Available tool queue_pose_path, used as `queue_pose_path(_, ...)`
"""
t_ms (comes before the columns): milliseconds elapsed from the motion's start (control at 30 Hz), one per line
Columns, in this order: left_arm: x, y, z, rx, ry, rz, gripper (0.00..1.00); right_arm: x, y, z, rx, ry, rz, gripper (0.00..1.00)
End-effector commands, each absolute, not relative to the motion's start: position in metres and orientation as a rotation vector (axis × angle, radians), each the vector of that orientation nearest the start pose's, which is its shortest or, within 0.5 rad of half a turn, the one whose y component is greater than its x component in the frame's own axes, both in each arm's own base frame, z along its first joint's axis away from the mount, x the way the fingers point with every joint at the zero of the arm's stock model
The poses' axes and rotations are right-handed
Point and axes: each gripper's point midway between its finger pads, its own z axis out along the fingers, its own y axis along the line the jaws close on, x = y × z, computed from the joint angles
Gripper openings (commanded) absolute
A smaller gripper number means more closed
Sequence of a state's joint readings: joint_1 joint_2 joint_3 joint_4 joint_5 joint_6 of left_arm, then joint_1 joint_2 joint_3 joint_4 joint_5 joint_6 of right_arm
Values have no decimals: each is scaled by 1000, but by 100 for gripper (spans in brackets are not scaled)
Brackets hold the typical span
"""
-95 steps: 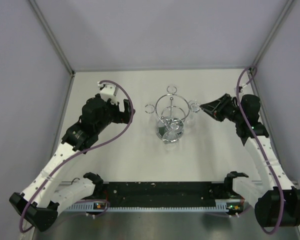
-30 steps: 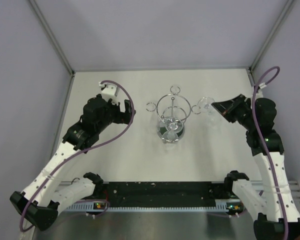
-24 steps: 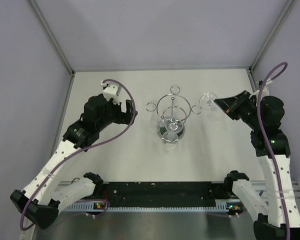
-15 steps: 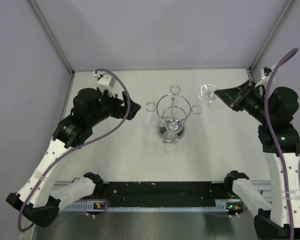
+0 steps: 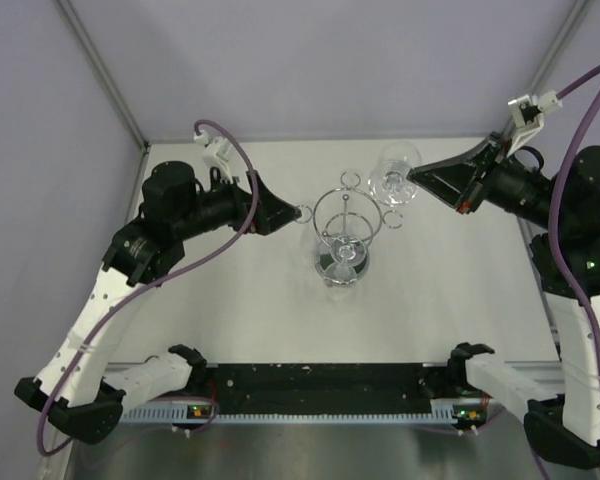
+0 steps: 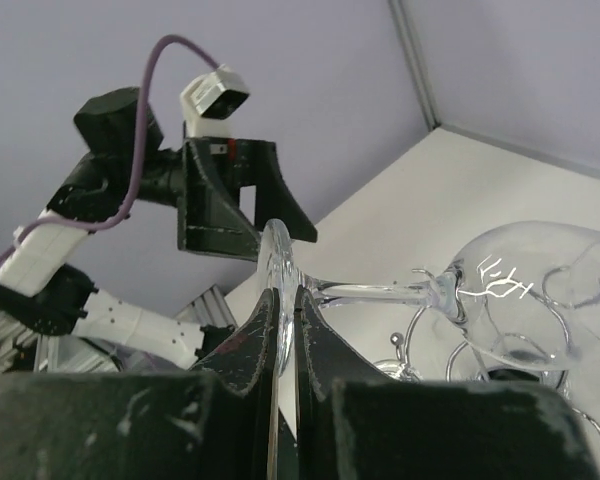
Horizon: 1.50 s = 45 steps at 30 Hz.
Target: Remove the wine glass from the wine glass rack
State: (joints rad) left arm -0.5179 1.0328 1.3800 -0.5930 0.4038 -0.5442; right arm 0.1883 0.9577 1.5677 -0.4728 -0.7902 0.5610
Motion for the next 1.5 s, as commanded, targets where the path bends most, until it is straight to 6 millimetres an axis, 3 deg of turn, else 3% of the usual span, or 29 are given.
queue_pose_path(0,207,-249,423,281,1866,-1348,98,152,197,543,-723,1288,1149,0)
queue_pose_path(300,200,-267,440,235,1845,-1626,96,141,242,524,-995,1176,1091,0)
queue_pose_path(700,195,-271,440,180,1817,-1817,96,144,274,491,-1153,1140,988,0)
queue_pose_path(1100,198,-275,438,172,1831,-1845,95,147,307,469,-1231,1149,909,0)
queue_pose_path(1467,196,-276,429,168,1864,-1861,89,142,326,472,-1271,1118,887,0)
